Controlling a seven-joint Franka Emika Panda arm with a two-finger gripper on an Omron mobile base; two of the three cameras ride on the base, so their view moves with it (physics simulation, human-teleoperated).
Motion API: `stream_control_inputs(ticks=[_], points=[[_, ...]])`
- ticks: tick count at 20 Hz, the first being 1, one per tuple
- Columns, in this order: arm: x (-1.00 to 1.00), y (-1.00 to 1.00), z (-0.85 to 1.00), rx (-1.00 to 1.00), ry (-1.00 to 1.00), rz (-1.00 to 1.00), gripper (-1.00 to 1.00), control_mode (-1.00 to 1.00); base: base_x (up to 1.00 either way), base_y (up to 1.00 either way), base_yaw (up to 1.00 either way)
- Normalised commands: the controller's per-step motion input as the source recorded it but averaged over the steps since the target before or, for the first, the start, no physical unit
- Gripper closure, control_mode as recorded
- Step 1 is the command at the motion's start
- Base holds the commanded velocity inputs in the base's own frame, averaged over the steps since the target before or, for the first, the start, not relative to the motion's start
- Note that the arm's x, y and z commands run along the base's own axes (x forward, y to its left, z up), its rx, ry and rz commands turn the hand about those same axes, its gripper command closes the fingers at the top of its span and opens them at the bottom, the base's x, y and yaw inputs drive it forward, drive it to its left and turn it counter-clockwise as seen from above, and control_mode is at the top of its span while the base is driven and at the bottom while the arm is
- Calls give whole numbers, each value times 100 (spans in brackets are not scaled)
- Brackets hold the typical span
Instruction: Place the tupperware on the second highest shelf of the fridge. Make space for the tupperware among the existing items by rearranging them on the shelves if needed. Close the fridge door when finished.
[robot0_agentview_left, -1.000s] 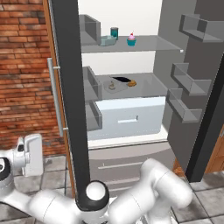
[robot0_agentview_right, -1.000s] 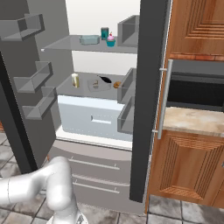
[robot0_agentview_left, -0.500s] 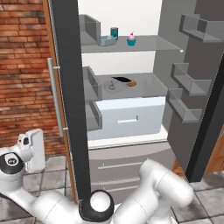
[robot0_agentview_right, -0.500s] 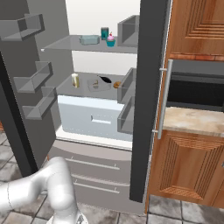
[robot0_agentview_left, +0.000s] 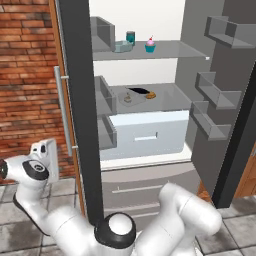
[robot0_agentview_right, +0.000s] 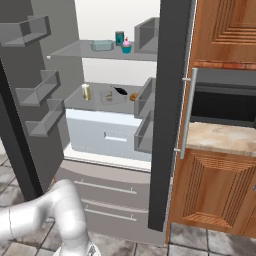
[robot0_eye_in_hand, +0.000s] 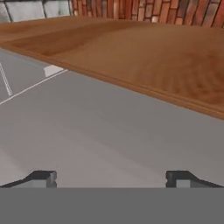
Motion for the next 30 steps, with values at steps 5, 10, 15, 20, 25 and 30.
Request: stream_control_inputs(ticks=[5, 10, 15, 20, 25, 30], points=[[50, 12, 0, 0, 16, -1, -100, -100, 0, 0, 0], [16, -20, 0, 0, 17, -18, -100, -100, 0, 0, 0], [-34, -93, 0, 1, 8, -40, -100, -100, 0, 0, 0], [-46, -100, 0, 6, 0, -40, -100, -100, 0, 0, 0], [-21, -100, 1, 7, 0, -33, -100, -100, 0, 0, 0], [13, -94, 13, 6, 0, -20, -100, -100, 0, 0, 0]])
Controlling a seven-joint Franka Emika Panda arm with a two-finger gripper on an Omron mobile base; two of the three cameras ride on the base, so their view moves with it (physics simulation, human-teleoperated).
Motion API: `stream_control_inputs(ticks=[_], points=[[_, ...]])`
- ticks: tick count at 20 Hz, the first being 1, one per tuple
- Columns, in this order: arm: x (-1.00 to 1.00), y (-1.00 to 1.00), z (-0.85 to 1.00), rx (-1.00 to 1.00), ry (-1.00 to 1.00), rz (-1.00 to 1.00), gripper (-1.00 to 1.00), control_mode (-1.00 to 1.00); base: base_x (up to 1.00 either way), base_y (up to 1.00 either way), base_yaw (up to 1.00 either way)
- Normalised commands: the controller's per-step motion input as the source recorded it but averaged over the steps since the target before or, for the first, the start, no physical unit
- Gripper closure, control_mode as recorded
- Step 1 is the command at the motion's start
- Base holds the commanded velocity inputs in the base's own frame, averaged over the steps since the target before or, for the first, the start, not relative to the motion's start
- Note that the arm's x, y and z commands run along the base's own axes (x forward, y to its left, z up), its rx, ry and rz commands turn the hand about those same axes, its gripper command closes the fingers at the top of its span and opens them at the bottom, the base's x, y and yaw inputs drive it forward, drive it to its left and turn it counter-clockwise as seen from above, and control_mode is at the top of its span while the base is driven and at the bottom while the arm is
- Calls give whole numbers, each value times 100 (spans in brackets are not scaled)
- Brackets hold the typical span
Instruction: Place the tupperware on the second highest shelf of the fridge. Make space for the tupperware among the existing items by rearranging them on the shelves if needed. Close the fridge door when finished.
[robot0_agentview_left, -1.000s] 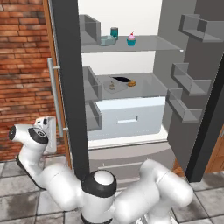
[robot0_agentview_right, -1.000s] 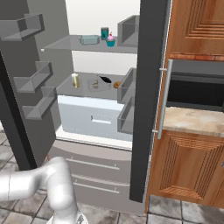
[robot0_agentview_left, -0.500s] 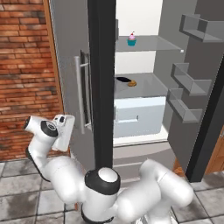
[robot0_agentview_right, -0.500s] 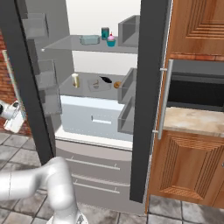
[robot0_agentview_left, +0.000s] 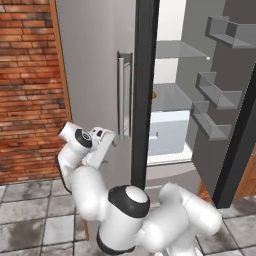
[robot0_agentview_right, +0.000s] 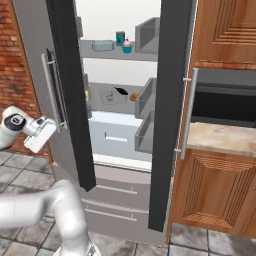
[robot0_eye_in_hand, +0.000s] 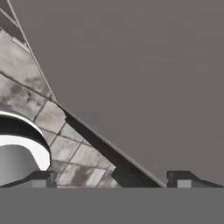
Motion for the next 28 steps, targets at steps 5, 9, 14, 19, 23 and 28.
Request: stream_control_inputs(ticks=[5, 9, 14, 19, 23, 28], points=[[41, -87, 24, 7, 0, -16, -100, -100, 0, 0, 0], [66, -48, 21, 10, -4, 0, -100, -100, 0, 0, 0], [91, -23, 21, 13, -16, 23, -100, -100, 0, 0, 0], [100, -19, 11, 14, -21, 36, -100, -100, 0, 0, 0], [91, -11, 4, 9, -21, 36, -100, -100, 0, 0, 0], [24, -16, -8, 5, -49, 38, -100, -100, 0, 0, 0]])
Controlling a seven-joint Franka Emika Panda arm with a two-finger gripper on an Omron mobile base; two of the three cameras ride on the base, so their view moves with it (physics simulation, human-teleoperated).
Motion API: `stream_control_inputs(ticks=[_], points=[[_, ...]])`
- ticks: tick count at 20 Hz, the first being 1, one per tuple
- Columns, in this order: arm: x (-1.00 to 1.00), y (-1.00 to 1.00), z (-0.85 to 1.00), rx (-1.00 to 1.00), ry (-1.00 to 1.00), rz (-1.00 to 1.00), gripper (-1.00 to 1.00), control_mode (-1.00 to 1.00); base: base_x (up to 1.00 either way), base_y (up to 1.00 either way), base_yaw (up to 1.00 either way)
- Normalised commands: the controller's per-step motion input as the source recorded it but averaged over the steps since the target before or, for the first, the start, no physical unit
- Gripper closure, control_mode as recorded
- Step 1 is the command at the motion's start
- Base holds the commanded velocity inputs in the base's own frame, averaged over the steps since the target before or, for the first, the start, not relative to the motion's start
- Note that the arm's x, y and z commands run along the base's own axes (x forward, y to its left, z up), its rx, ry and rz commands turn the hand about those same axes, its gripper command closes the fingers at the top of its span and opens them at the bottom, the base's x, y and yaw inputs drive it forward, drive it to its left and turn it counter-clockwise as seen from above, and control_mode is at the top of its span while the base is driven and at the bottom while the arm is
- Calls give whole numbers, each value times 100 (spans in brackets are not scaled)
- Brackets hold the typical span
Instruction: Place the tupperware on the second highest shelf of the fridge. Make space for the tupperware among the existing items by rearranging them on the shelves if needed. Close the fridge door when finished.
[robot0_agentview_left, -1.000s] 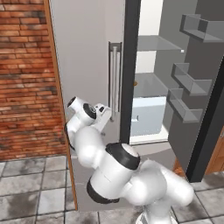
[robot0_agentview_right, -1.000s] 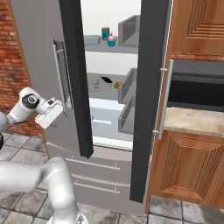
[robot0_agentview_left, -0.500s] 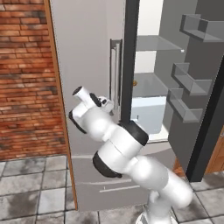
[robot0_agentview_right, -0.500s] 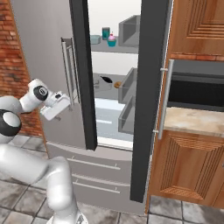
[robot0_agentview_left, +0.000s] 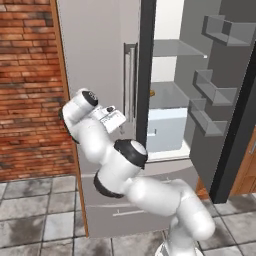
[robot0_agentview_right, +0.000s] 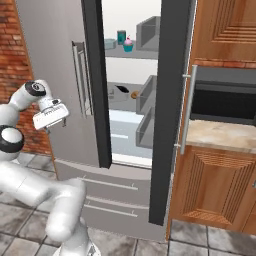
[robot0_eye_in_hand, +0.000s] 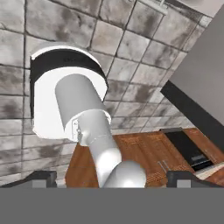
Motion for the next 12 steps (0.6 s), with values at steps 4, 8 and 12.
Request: stream_control_inputs(ticks=[4, 8, 12], points=[[-53, -45, -52, 5, -100, 46, -100, -100, 0, 0, 0], [-39, -65, -49, 9, -100, 46, -100, -100, 0, 0, 0], [-35, -78, -44, 12, -100, 42, -100, -100, 0, 0, 0]])
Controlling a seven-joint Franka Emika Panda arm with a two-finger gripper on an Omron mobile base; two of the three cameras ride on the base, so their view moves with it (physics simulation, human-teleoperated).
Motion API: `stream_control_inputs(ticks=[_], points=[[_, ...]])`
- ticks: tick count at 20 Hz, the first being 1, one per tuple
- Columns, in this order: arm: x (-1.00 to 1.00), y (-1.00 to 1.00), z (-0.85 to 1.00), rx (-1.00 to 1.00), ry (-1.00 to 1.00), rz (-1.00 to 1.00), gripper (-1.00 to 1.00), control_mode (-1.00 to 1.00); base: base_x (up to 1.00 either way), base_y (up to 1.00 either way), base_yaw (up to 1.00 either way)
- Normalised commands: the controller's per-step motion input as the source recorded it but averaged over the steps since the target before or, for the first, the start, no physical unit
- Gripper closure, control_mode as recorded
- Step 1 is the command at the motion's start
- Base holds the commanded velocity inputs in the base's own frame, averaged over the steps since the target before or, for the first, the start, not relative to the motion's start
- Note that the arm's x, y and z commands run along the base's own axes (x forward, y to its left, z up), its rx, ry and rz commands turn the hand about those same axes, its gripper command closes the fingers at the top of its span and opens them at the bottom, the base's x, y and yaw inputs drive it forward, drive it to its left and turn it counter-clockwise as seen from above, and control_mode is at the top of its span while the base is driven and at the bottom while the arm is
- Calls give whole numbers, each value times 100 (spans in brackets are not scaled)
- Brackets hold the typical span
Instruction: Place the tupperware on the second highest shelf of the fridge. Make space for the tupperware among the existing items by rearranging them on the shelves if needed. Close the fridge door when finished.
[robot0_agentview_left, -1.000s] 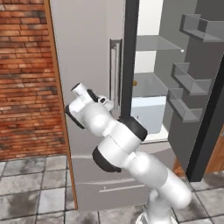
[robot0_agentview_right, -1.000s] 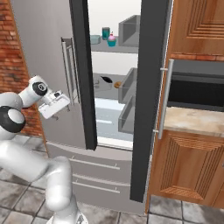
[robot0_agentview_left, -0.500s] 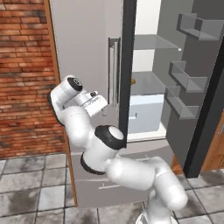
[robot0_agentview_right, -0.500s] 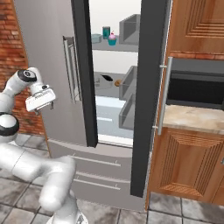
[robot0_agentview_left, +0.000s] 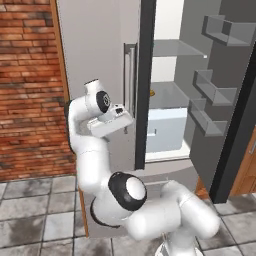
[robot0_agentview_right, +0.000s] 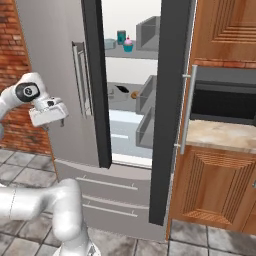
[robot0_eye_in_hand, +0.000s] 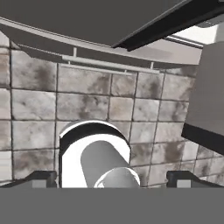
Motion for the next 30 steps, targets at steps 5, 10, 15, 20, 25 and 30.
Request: stream_control_inputs(ticks=[5, 10, 15, 20, 25, 30], points=[[-25, -64, -13, 13, -100, 43, -100, -100, 0, 0, 0], [-77, -37, 40, 15, -87, 40, -100, -100, 0, 0, 0], [-100, -44, 43, 19, -54, 23, -100, -100, 0, 0, 0], [-75, -77, 26, 20, -17, -6, -100, -100, 0, 0, 0], [-66, -90, 30, 20, -5, -30, -100, -100, 0, 0, 0], [-48, -80, 29, 15, -4, -34, -100, -100, 0, 0, 0]])
